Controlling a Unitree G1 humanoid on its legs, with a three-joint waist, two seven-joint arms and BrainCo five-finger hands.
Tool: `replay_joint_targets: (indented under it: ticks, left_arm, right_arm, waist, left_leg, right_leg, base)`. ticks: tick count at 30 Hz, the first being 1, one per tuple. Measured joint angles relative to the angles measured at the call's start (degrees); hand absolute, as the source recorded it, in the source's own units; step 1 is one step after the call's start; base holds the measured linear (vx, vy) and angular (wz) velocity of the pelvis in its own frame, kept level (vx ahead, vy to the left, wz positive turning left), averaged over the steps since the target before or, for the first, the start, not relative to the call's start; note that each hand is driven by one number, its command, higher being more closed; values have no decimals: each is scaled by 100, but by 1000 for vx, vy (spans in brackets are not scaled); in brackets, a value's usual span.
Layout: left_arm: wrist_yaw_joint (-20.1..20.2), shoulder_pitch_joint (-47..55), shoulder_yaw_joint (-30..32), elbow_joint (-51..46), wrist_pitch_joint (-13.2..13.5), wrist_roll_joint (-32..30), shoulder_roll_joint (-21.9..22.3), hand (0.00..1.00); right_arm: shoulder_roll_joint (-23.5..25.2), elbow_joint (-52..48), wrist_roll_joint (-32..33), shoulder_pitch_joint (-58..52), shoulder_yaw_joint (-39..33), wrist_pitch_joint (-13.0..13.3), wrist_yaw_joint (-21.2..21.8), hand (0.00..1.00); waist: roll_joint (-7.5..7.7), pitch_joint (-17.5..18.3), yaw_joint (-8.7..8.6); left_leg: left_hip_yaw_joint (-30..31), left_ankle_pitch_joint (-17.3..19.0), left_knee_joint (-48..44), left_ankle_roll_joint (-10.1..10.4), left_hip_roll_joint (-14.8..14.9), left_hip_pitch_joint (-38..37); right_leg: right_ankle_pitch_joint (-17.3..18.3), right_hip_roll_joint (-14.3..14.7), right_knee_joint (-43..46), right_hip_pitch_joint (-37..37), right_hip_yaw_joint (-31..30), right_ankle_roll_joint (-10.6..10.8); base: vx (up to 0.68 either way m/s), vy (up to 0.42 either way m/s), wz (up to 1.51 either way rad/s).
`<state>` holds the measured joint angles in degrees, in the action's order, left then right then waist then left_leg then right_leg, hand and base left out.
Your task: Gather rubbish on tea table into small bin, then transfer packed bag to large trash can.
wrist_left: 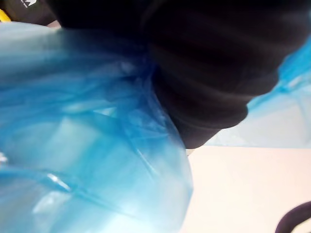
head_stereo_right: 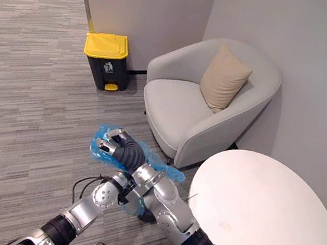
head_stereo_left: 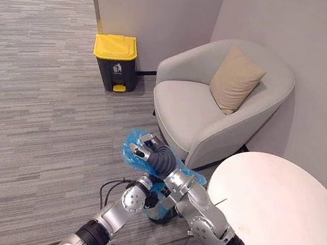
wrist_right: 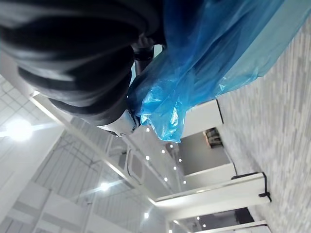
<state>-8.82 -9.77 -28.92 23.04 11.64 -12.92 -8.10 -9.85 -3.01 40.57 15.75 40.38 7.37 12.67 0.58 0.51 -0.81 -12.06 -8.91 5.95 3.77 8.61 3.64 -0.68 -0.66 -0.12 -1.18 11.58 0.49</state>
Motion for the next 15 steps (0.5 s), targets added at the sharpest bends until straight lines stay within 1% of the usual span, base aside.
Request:
replay_joint_targets:
  ticks: [2, 3, 5, 7, 8, 10, 12, 14, 15]
  left_arm:
    - [1, 30, 50, -2, 0, 67, 7, 100]
    - [3, 52, 91, -4, -1, 124, 17, 100]
    - [-4, 197, 344, -17, -1, 209, 126, 100]
    - [-9, 283, 489, -18, -2, 230, 152, 100]
    - [-12, 347, 577, -38, -4, 326, 142, 100]
    - [-27, 454, 728, -124, -4, 347, 151, 100]
    - [-30, 505, 782, -215, -4, 377, 154, 100]
    - [-62, 627, 983, -345, 1, 390, 192, 100]
    - [-82, 643, 1012, -346, 1, 397, 201, 100]
  right_arm:
    - [0, 2, -207, -16, -13, 13, 0, 0]
    - [3, 2, -409, -58, -33, 42, 3, 0]
    - [44, 2, -878, -236, -190, 130, 1, 0]
    - [51, 2, -1131, -348, -336, 142, -5, 0]
    - [49, 2, -1465, -452, -464, 201, -25, 0]
    - [47, 2, -1854, -573, -586, 330, -48, 0]
    - [40, 2, -2122, -670, -680, 370, -129, 0]
    - [28, 2, -2695, -790, -811, 429, -257, 0]
    - [26, 2, -2844, -826, -857, 466, -280, 0]
  waist:
    - [0, 0, -1]
    - [0, 0, -1]
    - [0, 0, 3]
    - [0, 0, 4]
    - [0, 0, 3]
    - [2, -1, 1]
    - [3, -2, 5]
    - [6, -4, 6]
    - [7, -5, 8]
  left_leg:
    - [0, 1, 0, 1, 3, 0]
    - [0, 1, 0, 2, 6, 1]
    - [0, 3, 0, 4, 20, 2]
    - [0, 4, 1, 5, 20, 4]
    - [1, 4, 1, 5, 23, 4]
    - [1, 8, 1, 10, 27, 4]
    - [1, 9, 1, 11, 28, 5]
    - [1, 9, 1, 12, 30, 6]
    - [1, 9, 1, 12, 29, 7]
  right_leg:
    - [0, 2, -1, 0, -1, 0]
    - [1, 3, -1, 0, -1, 1]
    - [2, 3, -1, -1, -2, 3]
    - [3, 3, 0, -3, -2, 3]
    - [4, 3, 1, -3, -2, 5]
    - [6, 3, 2, -4, -2, 7]
    - [8, 2, 3, -5, -2, 9]
    - [11, 0, 3, -5, -2, 13]
    - [13, -1, 3, -6, -1, 16]
  base:
    - [0, 0, 0]
    - [0, 0, 0]
    - [0, 0, 0]
    - [0, 0, 0]
    - [0, 0, 0]
    - [0, 0, 0]
    - [0, 0, 0]
    - [0, 0, 0]
    - [0, 0, 0]
